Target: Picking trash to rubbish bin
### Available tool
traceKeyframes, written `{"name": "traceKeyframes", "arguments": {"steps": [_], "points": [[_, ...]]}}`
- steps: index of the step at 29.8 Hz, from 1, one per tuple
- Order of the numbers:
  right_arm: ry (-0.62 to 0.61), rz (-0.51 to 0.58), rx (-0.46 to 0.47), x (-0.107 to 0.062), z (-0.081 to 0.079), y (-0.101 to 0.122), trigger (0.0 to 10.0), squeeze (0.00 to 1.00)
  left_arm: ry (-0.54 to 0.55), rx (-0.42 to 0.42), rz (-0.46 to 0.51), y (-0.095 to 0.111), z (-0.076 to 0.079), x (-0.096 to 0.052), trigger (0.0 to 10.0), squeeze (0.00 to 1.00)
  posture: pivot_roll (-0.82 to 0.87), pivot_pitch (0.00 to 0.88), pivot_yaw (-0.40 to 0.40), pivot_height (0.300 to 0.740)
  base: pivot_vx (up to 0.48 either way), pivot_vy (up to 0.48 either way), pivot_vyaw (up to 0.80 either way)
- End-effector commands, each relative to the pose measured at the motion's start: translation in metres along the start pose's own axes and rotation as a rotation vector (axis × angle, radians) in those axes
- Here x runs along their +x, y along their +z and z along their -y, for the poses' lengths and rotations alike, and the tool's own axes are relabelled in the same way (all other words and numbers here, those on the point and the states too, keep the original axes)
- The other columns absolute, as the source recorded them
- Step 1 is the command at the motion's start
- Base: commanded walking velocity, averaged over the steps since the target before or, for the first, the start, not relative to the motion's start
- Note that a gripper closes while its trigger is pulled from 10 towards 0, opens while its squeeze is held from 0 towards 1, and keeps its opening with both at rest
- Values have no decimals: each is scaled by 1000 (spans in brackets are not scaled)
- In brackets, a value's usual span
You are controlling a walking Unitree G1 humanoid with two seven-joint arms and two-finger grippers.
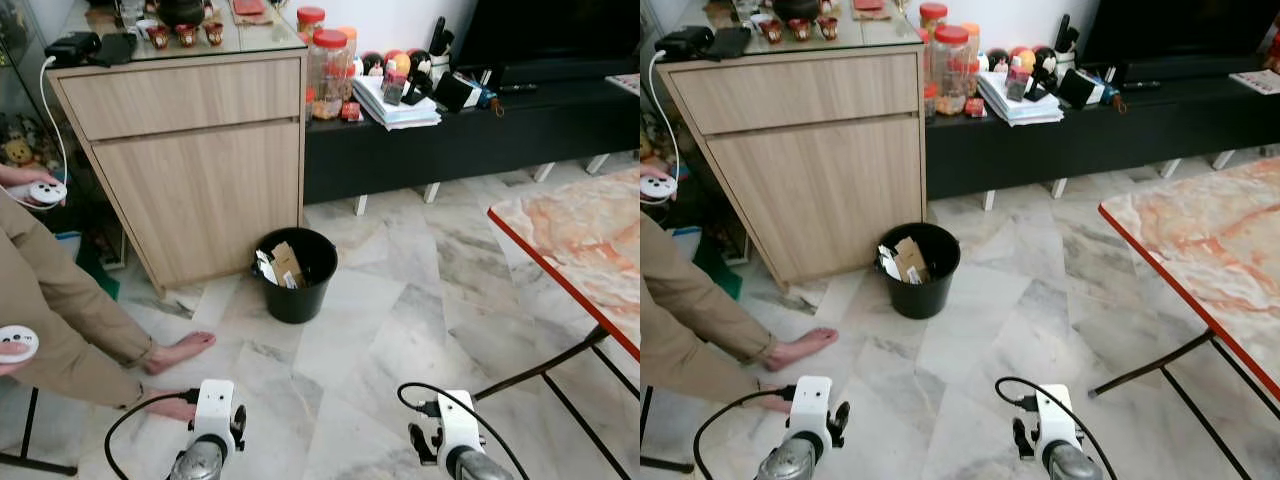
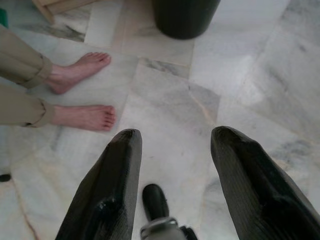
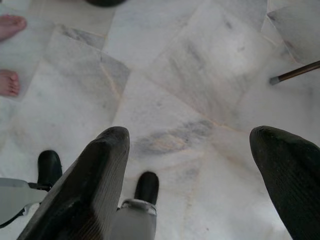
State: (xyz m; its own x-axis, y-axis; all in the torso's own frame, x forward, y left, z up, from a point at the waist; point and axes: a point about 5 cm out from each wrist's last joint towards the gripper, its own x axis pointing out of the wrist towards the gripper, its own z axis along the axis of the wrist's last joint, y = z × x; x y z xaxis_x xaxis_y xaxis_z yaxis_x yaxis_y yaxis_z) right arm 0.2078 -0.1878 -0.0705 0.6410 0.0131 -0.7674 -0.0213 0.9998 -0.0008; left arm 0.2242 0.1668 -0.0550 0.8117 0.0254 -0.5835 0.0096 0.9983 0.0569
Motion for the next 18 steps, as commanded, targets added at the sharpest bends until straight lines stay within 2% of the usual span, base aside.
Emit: {"name": "traceKeyframes", "arguments": {"steps": [1, 18], "points": [[-12, -11, 6, -1, 2, -3, 10000, 0, -2, -2, -18, -5, 1, -1, 10000, 0, 24, 50, -72, 740, 0, 0, -800], [-17, -14, -2, -1, 2, -3, 10000, 0, 0, 12, -20, -4, 2, -1, 10000, 0, 24, 50, -72, 740, 0, 0, -800]]}}
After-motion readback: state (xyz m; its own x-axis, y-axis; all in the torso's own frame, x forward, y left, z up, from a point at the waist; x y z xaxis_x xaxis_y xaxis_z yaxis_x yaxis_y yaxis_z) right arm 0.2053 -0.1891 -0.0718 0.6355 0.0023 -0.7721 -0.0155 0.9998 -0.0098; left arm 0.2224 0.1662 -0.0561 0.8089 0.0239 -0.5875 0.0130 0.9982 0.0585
